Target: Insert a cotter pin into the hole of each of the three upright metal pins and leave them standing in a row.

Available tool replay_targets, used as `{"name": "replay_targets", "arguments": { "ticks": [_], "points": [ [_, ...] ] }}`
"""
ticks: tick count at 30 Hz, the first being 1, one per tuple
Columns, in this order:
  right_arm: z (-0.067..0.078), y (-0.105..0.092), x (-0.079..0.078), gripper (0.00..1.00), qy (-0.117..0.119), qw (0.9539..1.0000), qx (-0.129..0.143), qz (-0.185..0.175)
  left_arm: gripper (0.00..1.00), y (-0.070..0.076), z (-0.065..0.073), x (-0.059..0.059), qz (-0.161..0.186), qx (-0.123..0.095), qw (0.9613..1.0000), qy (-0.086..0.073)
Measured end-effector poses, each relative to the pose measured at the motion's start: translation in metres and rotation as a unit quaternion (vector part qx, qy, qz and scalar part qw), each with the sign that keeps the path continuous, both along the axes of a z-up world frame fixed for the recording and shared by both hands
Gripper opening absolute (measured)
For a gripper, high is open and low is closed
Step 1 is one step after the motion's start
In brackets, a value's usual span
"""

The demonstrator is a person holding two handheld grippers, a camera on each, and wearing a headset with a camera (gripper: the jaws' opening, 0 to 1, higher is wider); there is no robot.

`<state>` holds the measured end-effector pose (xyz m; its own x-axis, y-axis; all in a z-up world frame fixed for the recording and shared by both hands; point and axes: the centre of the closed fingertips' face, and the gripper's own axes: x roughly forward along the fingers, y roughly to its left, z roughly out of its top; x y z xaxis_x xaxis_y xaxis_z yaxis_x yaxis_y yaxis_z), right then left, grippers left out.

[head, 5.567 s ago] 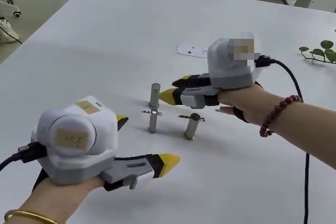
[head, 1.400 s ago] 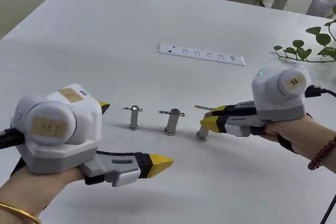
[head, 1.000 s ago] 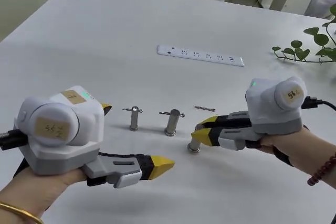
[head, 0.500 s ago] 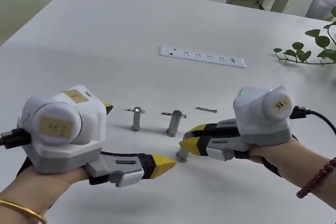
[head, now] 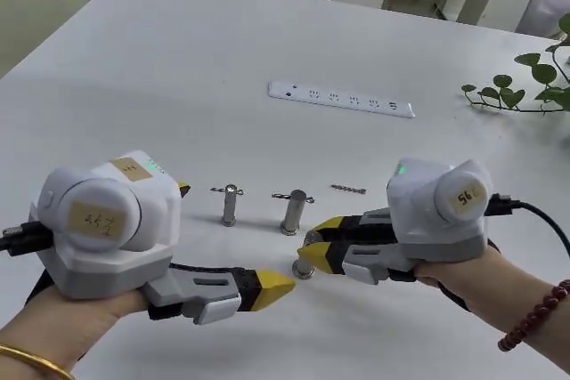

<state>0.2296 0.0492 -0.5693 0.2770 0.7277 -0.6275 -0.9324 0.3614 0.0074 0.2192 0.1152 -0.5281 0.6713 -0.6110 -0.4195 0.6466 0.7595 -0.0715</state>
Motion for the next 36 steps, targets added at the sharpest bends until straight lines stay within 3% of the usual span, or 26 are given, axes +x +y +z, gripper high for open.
{"name": "replay_targets", "arguments": {
  "ticks": [1, 2, 9, 19, 29, 36],
  "points": [
    [-0.007, -0.003, -0.003, 0.1, 0.012, 0.9997, -0.02, 0.002, 0.98, 0.0, 0.0, 0.0, 0.0, 0.0, 1.0, 0.0],
    [-0.008, -0.003, -0.003, 0.11, 0.01, 0.9997, -0.022, 0.002, 0.98, 0.0, 0.0, 0.0, -0.001, 0.001, 1.0, 0.0],
    [-0.006, -0.002, -0.004, 0.14, 0.013, 0.9999, -0.008, -0.007, 0.98, -0.001, 0.0, 0.0, -0.002, 0.0, 1.0, -0.001],
    [0.006, -0.005, -0.004, 0.2, 0.028, 0.9994, 0.006, -0.021, 0.99, -0.001, 0.003, 0.001, 0.0, -0.004, 1.0, -0.005],
    [0.03, -0.022, 0.006, 0.23, 0.033, 0.9988, 0.021, -0.028, 0.99, -0.004, 0.006, 0.0, -0.002, -0.009, 0.9999, -0.011],
    [0.031, -0.037, 0.013, 0.21, 0.039, 0.9988, 0.003, -0.028, 0.98, -0.005, 0.005, 0.0, -0.004, -0.002, 0.9999, -0.013]
  ]
}}
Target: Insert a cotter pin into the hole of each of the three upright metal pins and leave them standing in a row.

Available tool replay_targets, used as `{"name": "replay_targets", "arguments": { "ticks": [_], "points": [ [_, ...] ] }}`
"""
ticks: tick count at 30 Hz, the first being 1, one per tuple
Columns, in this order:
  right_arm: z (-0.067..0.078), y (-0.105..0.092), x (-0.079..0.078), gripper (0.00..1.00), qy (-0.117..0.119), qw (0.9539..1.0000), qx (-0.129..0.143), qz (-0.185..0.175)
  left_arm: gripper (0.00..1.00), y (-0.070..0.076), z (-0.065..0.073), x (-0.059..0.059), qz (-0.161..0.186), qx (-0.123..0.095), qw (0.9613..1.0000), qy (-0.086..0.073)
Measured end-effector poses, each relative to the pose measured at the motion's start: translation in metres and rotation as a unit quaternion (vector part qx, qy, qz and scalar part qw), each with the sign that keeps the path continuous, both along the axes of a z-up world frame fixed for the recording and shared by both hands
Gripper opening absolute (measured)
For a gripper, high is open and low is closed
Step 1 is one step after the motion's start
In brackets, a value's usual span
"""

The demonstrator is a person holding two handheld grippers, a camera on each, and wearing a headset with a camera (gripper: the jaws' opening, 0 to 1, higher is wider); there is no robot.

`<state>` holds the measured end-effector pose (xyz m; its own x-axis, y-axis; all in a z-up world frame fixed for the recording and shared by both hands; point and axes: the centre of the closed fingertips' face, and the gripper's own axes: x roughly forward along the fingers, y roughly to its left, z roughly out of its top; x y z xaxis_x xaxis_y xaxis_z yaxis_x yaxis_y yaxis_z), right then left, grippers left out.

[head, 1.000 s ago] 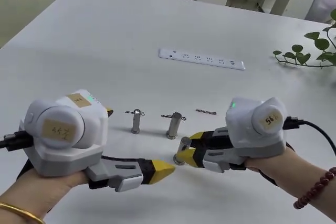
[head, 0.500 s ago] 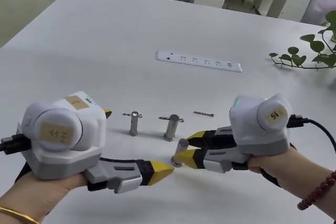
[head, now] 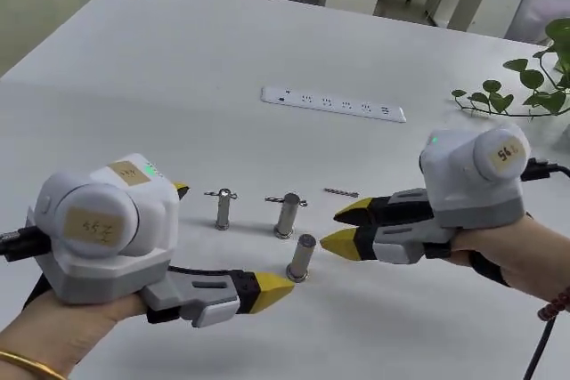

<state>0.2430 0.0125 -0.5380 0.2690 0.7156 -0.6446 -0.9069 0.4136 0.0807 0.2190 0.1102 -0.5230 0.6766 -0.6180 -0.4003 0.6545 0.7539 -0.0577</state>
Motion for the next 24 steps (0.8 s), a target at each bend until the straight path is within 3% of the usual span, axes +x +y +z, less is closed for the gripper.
{"name": "replay_targets", "arguments": {
  "ticks": [5, 12, 24],
  "points": [
    [0.0, -0.013, 0.016, 0.2, -0.018, 0.9991, -0.038, 0.003, 0.98, -0.001, 0.001, 0.0, 0.0, 0.0, 1.0, -0.003],
    [-0.002, -0.027, 0.039, 0.19, -0.024, 0.9971, -0.072, 0.002, 0.98, 0.0, 0.003, 0.003, 0.004, 0.001, 0.9999, -0.01],
    [-0.014, -0.044, 0.082, 0.18, -0.017, 0.9931, -0.116, -0.01, 0.97, 0.003, 0.001, 0.004, 0.01, 0.002, 0.9999, -0.006]
  ]
}}
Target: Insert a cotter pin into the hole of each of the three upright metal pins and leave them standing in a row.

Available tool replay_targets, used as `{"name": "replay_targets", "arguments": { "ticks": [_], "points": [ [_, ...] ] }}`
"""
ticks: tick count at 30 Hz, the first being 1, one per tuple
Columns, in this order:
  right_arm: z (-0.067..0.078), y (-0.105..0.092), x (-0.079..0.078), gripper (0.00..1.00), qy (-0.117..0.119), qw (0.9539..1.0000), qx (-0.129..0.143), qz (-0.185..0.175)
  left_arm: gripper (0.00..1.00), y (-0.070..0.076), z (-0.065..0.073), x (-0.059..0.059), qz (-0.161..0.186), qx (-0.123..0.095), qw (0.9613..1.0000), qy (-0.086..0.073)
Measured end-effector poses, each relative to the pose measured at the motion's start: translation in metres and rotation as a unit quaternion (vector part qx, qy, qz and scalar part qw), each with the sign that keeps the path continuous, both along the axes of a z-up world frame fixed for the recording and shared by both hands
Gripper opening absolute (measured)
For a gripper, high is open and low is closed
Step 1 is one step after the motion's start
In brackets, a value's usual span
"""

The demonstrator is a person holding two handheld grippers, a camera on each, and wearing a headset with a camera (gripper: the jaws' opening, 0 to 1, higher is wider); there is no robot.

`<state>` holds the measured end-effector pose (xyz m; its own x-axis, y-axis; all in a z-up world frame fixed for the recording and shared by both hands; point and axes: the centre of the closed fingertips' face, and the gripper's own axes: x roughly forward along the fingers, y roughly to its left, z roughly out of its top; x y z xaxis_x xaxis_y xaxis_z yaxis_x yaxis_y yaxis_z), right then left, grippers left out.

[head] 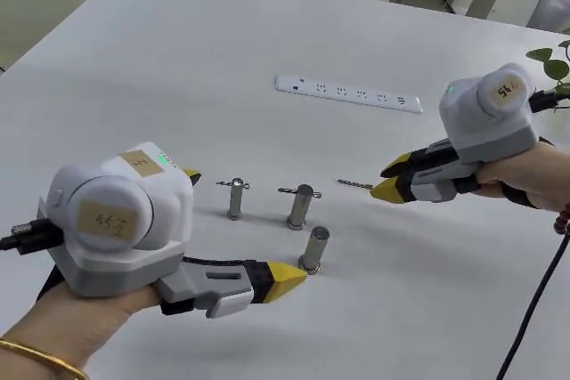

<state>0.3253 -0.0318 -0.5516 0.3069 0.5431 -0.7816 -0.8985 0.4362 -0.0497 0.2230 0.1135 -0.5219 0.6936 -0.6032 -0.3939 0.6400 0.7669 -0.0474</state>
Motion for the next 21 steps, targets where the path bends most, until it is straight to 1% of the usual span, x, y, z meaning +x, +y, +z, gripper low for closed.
{"name": "replay_targets", "arguments": {
  "ticks": [7, 10, 13, 14, 15, 16, 18, 19, 20, 21],
  "points": [
    [-0.015, -0.004, 0.015, 0.15, 0.01, 0.9996, -0.025, 0.01, 0.96, 0.004, -0.005, 0.001, 0.007, 0.0, 1.0, 0.007],
    [-0.02, -0.005, 0.02, 0.14, 0.017, 0.9995, -0.025, 0.008, 0.95, 0.005, -0.006, 0.002, 0.009, -0.002, 0.9999, 0.008],
    [-0.026, -0.003, 0.027, 0.13, 0.02, 0.9993, -0.031, 0.011, 0.94, 0.007, -0.008, 0.003, 0.014, -0.002, 0.9998, 0.01],
    [-0.029, -0.003, 0.03, 0.13, 0.022, 0.9992, -0.032, 0.009, 0.94, 0.008, -0.009, 0.003, 0.017, -0.001, 0.9998, 0.012],
    [-0.033, -0.004, 0.037, 0.12, 0.024, 0.9991, -0.034, 0.008, 0.94, 0.009, -0.009, 0.003, 0.018, 0.0, 0.9998, 0.013],
    [-0.038, -0.005, 0.041, 0.12, 0.027, 0.9988, -0.039, 0.012, 0.94, 0.01, -0.009, 0.003, 0.019, 0.0, 0.9997, 0.013],
    [-0.042, -0.005, 0.042, 0.12, 0.032, 0.9984, -0.045, 0.015, 0.93, 0.011, -0.009, 0.004, 0.021, -0.003, 0.9997, 0.014],
    [-0.043, -0.004, 0.04, 0.12, 0.038, 0.9979, -0.048, 0.02, 0.92, 0.011, -0.009, 0.004, 0.021, -0.005, 0.9996, 0.015],
    [-0.045, -0.005, 0.04, 0.12, 0.04, 0.9976, -0.052, 0.022, 0.92, 0.01, -0.009, 0.003, 0.02, -0.009, 0.9996, 0.016],
    [-0.051, -0.006, 0.045, 0.12, 0.036, 0.9973, -0.059, 0.024, 0.91, 0.01, -0.01, 0.003, 0.02, -0.01, 0.9996, 0.018]
  ]
}}
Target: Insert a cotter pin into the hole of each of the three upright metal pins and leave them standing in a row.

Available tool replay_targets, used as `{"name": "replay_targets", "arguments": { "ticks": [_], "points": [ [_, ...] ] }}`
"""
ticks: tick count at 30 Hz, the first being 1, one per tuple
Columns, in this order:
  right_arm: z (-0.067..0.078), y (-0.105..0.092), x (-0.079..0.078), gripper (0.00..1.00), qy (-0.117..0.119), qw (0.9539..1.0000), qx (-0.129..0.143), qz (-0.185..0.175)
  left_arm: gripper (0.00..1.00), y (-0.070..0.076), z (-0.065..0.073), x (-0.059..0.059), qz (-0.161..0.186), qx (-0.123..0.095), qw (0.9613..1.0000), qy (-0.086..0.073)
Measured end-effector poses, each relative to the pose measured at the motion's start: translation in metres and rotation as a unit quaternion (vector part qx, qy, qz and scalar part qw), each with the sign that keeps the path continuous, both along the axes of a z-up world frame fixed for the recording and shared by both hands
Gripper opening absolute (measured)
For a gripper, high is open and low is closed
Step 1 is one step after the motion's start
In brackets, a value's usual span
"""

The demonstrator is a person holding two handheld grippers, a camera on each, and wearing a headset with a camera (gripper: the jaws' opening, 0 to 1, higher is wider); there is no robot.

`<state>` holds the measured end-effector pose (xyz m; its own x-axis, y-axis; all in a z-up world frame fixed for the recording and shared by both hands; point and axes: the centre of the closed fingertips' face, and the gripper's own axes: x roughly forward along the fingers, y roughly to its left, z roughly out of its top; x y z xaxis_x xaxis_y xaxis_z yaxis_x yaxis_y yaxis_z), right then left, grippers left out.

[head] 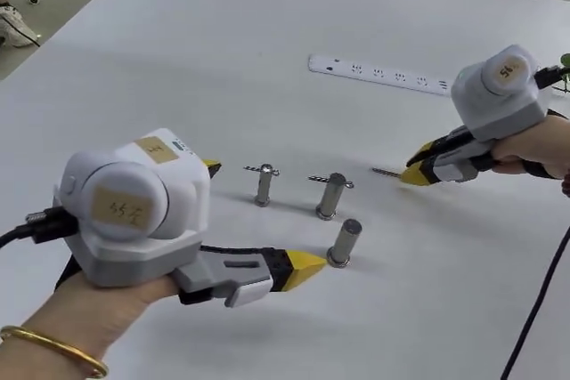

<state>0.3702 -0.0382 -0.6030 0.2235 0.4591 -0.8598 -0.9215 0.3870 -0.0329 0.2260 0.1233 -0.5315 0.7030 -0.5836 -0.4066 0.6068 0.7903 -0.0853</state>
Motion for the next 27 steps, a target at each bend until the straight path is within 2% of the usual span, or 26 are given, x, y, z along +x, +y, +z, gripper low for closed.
{"name": "replay_targets", "arguments": {
  "ticks": [7, 11, 13, 23, 27],
  "points": [
    [-0.006, 0.001, -0.002, 0.09, 0.01, 0.9995, -0.025, 0.019, 0.91, 0.0, 0.0, 0.0, 0.0, -0.001, 1.0, -0.001],
    [-0.009, 0.001, -0.002, 0.08, 0.019, 0.9992, -0.029, 0.019, 0.9, 0.001, -0.001, 0.001, 0.002, 0.0, 1.0, 0.0],
    [-0.01, 0.0, -0.003, 0.07, 0.017, 0.9986, -0.043, 0.025, 0.9, 0.002, -0.001, 0.001, 0.002, 0.0, 1.0, 0.0],
    [-0.007, 0.001, -0.006, 0.04, 0.019, 0.9968, -0.065, 0.042, 0.9, -0.002, -0.001, -0.002, -0.004, 0.005, 1.0, 0.001],
    [-0.007, 0.003, -0.01, 0.02, 0.01, 0.9941, -0.083, 0.07, 0.9, -0.001, 0.0, -0.002, -0.003, 0.006, 1.0, 0.0]
  ]
}}
